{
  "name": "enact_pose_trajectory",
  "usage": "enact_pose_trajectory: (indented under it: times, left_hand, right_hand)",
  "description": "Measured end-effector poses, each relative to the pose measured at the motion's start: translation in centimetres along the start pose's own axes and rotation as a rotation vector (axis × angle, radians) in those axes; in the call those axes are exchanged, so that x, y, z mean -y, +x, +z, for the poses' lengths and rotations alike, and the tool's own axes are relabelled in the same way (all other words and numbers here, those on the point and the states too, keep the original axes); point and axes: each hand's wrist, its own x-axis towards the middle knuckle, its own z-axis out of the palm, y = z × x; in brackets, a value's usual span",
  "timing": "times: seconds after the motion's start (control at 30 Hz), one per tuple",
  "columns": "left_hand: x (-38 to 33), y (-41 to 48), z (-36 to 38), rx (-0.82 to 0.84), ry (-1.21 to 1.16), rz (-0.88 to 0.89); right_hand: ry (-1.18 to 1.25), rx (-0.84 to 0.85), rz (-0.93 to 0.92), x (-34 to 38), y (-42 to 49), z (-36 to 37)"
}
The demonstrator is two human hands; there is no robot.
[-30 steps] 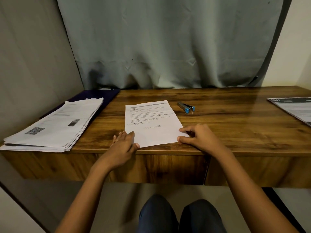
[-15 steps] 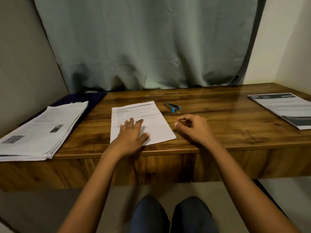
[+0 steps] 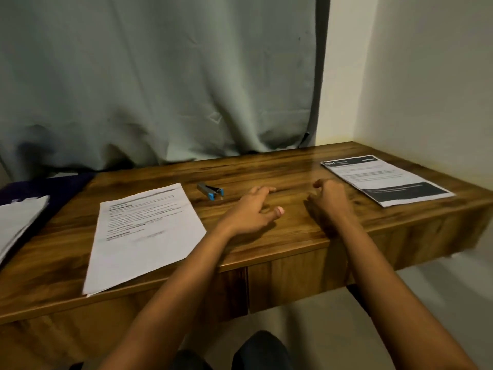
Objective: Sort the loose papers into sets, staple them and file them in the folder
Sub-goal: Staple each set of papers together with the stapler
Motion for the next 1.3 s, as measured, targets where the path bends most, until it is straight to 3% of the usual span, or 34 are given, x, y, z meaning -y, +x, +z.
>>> enact_pose_trajectory:
  times: [0.3, 0.5, 0.7, 0.9, 1.1, 1.3]
  left_hand:
    - [-2.5, 5.2, 3.6, -0.011, -0.08, -0.02]
    - [-2.1, 6.4, 5.0, -0.091, -0.119, -0.082]
    - [-1.1, 7.1, 5.7, -0.108, -0.131, -0.1]
    - [-0.7, 7.2, 6.4, -0.122, -0.157, -0.112]
    - [-0.8, 7.6, 6.3, -0.167, -0.532, -0.219]
    - [-0.7, 8.3, 5.7, -0.085, -0.931, -0.377]
  right_hand:
    - [-0.415, -0.133, 0.074, -7.3, 4.1, -1.7]
    - [-0.35, -0.01, 0.167, -8.7, 5.9, -2.9]
    - [-0.511, 0.127, 0.046, -9.1, 7.3, -4.2]
    - [-0.623, 0.136, -0.041, -8.9, 7.1, -4.1]
    - [-0.467, -0.007, 0.036, -7.2, 6.3, -5.1]
    - [-0.418, -0.01, -0.061, -2.2, 2.6, -4.6]
